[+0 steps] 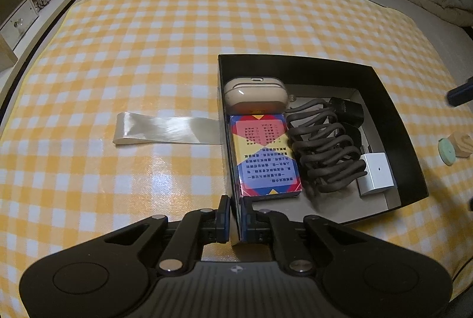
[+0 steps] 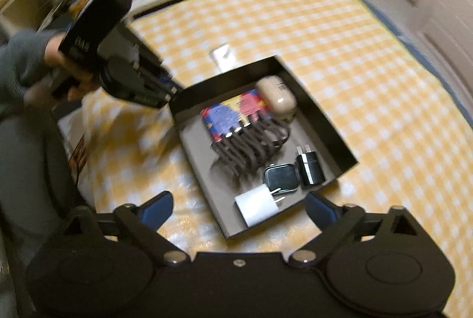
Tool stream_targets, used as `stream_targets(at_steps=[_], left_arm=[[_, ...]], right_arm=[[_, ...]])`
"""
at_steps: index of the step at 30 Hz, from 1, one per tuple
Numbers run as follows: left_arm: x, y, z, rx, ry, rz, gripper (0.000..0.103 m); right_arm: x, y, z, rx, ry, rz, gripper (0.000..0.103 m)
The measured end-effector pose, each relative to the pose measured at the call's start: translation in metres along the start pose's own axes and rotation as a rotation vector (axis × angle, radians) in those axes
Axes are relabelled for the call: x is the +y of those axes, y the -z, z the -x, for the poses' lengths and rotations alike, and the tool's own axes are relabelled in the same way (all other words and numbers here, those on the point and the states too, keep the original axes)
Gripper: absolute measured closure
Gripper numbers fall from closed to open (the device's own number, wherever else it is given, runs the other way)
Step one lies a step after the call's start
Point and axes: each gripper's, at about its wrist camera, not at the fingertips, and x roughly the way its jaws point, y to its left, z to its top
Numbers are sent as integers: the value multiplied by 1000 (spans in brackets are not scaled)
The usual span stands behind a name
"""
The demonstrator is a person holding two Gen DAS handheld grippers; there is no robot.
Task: Organize rigid objects
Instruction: 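Move the right gripper to the wooden oval block and grasp it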
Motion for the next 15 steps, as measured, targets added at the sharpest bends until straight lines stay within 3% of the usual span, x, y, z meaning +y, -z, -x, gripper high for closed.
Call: stream_targets(at_steps=[15], left_arm=[[-5, -4, -10, 17, -37, 6, 96]], right_arm=[[-13, 55, 69, -312, 256, -491, 0]])
